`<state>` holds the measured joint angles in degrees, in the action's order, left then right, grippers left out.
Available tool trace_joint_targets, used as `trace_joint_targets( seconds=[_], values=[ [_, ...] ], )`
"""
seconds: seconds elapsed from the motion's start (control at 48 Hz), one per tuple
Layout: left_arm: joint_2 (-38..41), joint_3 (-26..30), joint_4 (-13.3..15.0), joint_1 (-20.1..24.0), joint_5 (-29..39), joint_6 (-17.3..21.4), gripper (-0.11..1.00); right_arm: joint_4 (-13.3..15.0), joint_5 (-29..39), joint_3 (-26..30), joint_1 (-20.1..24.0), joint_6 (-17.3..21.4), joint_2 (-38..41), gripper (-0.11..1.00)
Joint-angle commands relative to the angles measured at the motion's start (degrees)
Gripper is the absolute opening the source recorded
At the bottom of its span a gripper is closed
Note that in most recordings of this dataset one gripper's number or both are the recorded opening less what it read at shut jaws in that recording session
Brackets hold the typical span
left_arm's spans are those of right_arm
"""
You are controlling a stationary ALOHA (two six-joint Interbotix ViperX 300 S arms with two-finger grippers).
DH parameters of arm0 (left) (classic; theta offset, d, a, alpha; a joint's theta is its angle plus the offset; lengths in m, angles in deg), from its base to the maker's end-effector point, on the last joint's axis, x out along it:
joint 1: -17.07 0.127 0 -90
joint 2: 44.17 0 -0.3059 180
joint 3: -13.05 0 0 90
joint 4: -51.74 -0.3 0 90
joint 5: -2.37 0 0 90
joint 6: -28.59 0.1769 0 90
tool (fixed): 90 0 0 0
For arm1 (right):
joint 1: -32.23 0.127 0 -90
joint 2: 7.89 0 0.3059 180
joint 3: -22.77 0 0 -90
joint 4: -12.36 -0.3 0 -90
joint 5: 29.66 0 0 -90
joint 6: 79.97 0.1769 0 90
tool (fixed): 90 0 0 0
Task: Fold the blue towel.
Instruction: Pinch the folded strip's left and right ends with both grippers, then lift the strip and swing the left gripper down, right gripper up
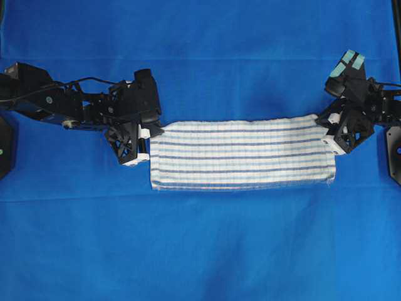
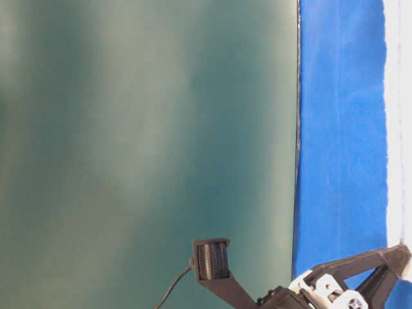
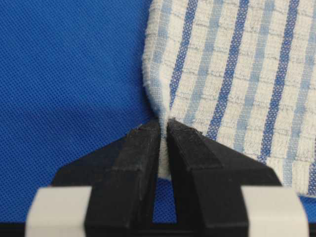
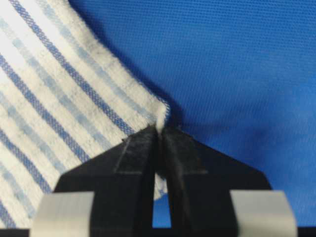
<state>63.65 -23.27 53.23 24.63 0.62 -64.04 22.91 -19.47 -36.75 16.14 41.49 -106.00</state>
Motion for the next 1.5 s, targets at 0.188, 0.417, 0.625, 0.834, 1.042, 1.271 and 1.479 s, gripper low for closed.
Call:
trace_joint_targets(
  seconds=[0.188, 0.417, 0.625, 0.834, 1.042, 1.271, 1.479],
  values=[
    [-8.00, 3.69, 0.00, -0.53, 10.20, -0.09, 0.03, -0.18, 10.20, 2.72, 0.09, -0.09, -11.16, 0.05],
    [-15.82, 5.89, 0.00, -1.14, 15.38, 0.09, 0.03, 0.00, 18.19, 4.92, 0.35, -0.18, -24.35, 0.05],
    [-20.57, 6.33, 0.00, -1.32, 16.17, 0.18, 0.03, -0.09, 22.24, 6.15, 1.32, -0.18, -34.54, 0.05],
    [-22.68, 6.50, 0.00, -1.67, 15.73, 0.26, 0.03, 0.44, 23.29, 6.59, 1.41, -0.70, -36.30, 0.05],
    [-22.24, 6.94, 0.00, -3.25, 15.29, 0.09, 0.03, 2.02, 21.09, 6.42, 0.44, -0.09, -34.37, 0.05],
    [-21.45, 7.38, 0.00, -7.38, 11.07, -0.18, 0.03, 4.31, 17.05, 6.94, -4.31, -0.09, -31.82, 0.05],
    [-18.81, 8.96, 0.00, -11.78, 5.19, -0.18, 0.03, 5.71, 9.76, 8.35, -11.69, -0.18, -26.63, 0.05]
  ],
)
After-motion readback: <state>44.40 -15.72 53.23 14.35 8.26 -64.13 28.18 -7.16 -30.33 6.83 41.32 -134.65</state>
